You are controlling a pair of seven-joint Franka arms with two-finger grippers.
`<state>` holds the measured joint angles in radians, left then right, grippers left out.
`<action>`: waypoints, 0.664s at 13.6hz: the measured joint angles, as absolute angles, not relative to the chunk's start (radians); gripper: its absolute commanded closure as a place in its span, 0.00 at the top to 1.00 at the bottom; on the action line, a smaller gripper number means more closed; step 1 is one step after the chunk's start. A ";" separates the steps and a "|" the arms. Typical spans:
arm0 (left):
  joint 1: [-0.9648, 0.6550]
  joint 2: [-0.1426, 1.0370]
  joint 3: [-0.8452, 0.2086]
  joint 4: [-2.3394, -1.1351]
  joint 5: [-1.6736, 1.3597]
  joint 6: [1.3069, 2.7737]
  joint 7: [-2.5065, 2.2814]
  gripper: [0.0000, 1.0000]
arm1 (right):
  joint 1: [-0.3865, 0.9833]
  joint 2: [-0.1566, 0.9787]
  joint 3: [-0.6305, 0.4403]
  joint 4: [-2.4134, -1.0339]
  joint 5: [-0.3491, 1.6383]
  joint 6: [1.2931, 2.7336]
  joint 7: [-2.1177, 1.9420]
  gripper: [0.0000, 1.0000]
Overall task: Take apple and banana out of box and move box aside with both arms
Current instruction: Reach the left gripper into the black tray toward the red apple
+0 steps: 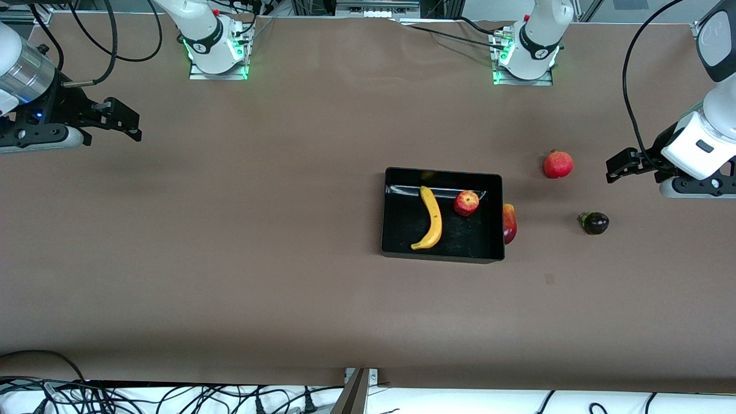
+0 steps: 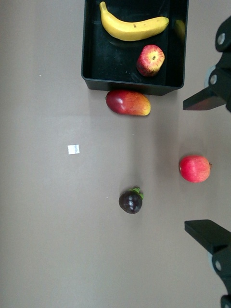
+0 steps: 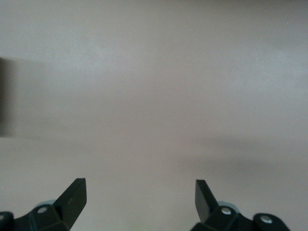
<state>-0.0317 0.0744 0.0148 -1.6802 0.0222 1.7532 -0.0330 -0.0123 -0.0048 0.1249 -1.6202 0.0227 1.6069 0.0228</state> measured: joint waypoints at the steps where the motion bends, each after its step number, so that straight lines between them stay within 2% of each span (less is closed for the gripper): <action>1: -0.032 0.074 0.014 -1.680 0.022 1.748 -0.033 1.00 | -0.012 -0.005 0.126 -1.620 0.023 1.607 0.023 1.00; 9: -0.033 0.075 0.003 -1.680 0.022 1.675 -0.033 1.00 | -0.011 -0.005 0.145 -1.620 0.023 1.574 0.023 1.00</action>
